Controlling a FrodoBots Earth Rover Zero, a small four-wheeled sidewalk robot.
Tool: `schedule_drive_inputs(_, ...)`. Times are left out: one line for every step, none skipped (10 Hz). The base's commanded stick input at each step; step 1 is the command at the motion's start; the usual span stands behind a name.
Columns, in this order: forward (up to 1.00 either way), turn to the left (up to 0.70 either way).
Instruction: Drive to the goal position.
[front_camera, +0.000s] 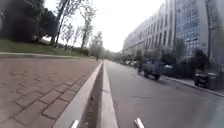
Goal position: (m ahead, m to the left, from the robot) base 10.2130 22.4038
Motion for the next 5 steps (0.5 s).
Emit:
schedule_drive_inputs(0.0,0.0)
schedule_drive_inputs(0.0,0.0)
schedule_drive_inputs(0.0,0.0)
schedule_drive_inputs(0.0,-0.01)
schedule_drive_inputs(0.0,-0.1)
